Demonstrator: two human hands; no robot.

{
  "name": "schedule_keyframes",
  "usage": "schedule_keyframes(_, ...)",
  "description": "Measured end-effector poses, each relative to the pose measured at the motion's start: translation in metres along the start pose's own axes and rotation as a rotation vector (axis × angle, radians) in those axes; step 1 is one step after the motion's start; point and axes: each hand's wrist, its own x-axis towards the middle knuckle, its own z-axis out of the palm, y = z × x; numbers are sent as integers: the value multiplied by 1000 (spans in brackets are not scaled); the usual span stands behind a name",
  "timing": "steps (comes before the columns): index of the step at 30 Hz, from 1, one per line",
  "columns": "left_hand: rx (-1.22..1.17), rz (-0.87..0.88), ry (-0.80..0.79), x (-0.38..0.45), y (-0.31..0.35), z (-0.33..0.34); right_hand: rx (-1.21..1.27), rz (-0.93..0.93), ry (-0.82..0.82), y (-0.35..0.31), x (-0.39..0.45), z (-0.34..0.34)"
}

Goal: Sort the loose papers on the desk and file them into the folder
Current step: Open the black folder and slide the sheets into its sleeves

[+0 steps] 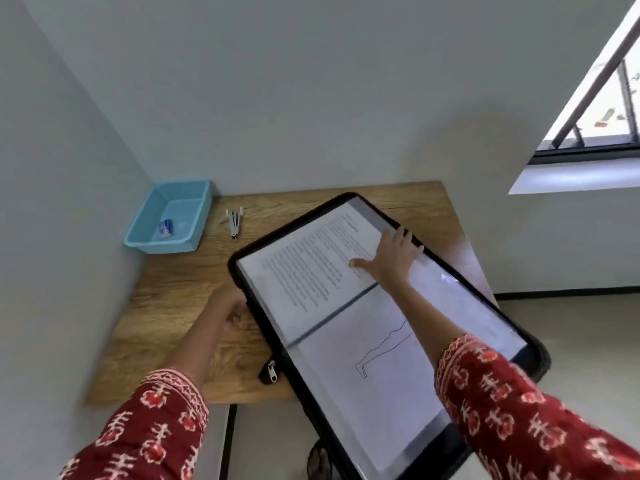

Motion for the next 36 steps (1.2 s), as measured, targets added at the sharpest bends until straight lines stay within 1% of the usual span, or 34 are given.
schedule_keyframes(2, -449, 106, 195, 15, 4, 0, 60, 127, 17, -8, -17, 13)
schedule_keyframes(3, -603, 130, 241, 24, 7, -1, 67, 179, 16, -10, -24, 20)
schedule_keyframes(5, -756, 115, 246, 52, 8, -1, 81, 241, 13, -10, -30, 31)
schedule_keyframes(7, -871, 82, 208, 66, 8, -5, 86, 246, 14, -9, -28, 36)
schedule_keyframes(8, -918, 60, 187, 45, 13, -9, 82, 236, 13, -8, -26, 35)
schedule_keyframes(11, -1061, 50, 93, 32, 19, -19, 52, 224, 0, -9, -18, 32)
schedule_keyframes(13, -1163, 74, 87, 32, 21, -22, 48, 217, -13, -9, -11, 29)
schedule_keyframes(16, -1289, 113, 213, 27, 28, -22, 79, 201, -50, -15, 0, 19)
schedule_keyframes(20, -1384, 180, 435, 8, 36, -21, 139, 153, -168, -22, 14, 5)
schedule_keyframes(22, -1403, 248, 492, -5, 39, -17, 186, 140, -150, -10, 10, 4)
schedule_keyframes(24, -1404, 334, 529, -18, 44, -20, 222, 210, -48, 6, 3, 4)
schedule_keyframes(25, -1401, 388, 535, -29, 46, -23, 226, 289, 1, 17, -6, 3)
schedule_keyframes(27, -1418, 474, 550, -47, 49, -30, 242, 461, 51, 36, -24, 1)
schedule_keyframes(28, -1425, 499, 558, -55, 49, -34, 269, 507, 76, 47, -32, 1)
schedule_keyframes(30, -1437, 563, 505, -74, 44, -42, 400, 508, 181, 69, -44, 1)
schedule_keyframes(32, -1452, 677, 336, -94, 31, -44, 579, 481, 304, 87, -51, -5)
schedule_keyframes(34, -1384, 752, 169, -109, 15, -43, 714, 512, 409, 101, -57, -14)
schedule_keyframes(36, -1287, 779, 86, -124, 1, -32, 788, 521, 470, 117, -72, -19)
